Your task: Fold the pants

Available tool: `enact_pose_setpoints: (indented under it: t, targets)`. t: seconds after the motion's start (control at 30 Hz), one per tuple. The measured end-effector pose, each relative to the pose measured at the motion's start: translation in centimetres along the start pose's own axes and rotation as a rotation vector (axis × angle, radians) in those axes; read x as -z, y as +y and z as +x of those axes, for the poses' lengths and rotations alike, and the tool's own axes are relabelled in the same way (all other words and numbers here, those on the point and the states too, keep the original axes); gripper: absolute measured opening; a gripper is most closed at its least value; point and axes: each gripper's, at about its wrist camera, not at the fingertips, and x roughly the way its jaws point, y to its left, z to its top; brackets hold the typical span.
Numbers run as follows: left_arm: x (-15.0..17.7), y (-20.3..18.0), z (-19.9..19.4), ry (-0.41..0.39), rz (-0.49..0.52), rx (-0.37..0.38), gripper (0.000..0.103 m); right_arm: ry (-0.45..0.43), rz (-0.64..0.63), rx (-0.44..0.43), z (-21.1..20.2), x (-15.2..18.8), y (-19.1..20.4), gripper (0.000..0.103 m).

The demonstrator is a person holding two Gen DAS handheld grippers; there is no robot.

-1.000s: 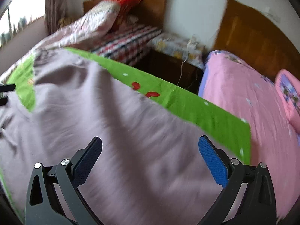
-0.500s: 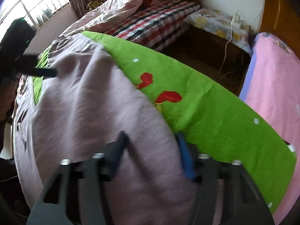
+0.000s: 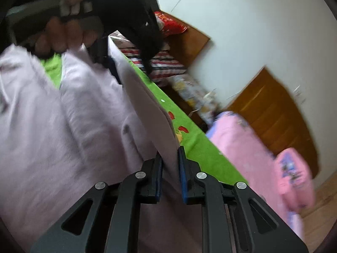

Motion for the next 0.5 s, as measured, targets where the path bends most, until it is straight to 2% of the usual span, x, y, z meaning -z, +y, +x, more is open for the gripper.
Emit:
enact_pose_setpoints:
  t: [0.03, 0.1, 0.13, 0.2, 0.3, 0.33, 0.4, 0.43, 0.47, 0.5]
  targets:
    - [1.1, 0.0, -0.3, -0.018, 0.044, -0.008, 0.015, -0.012, 0.004, 0.024, -0.5, 0.4, 0.6, 0.016]
    - [3.0, -0.2, -1.6, -0.084, 0.102, -0.041, 0.010, -0.015, 0.045, 0.034, -1.0, 0.9, 1.0, 0.016]
    - [4.5, -0.4, -3.0, -0.152, 0.147, -0.017, 0.009, -0.024, 0.049, 0.050, -1.4, 1.1, 1.1, 0.016]
    - [8.0, -1.4, -5.7, -0.265, 0.257, -0.058, 0.008, -0.032, 0.054, 0.067, -2.1, 1.3, 1.7, 0.016]
    - [14.7, -3.0, -9.0, -0.420, 0.438, -0.061, 0.008, -0.036, 0.098, 0.043, -5.5, 2.9, 3.0, 0.019]
    - [18.0, -3.3, -9.7, -0.468, 0.515, -0.084, 0.008, -0.024, 0.118, 0.026, -6.8, 3.8, 3.4, 0.026]
    - [23.0, -3.4, -9.8, -0.511, 0.621, -0.102, 0.009, -0.007, 0.212, -0.036, -9.3, 5.8, 3.3, 0.046]
    - [25.4, -2.9, -9.1, -0.510, 0.661, -0.117, 0.009, -0.003, 0.269, -0.061, -10.2, 6.7, 3.0, 0.061]
    - [26.6, -2.2, -8.4, -0.491, 0.668, -0.131, 0.009, 0.005, 0.367, -0.107, -11.0, 7.7, 2.2, 0.068]
    - [27.4, -1.4, -7.4, -0.464, 0.658, -0.133, 0.011, 0.010, 0.452, -0.146, -11.5, 8.8, 1.3, 0.068]
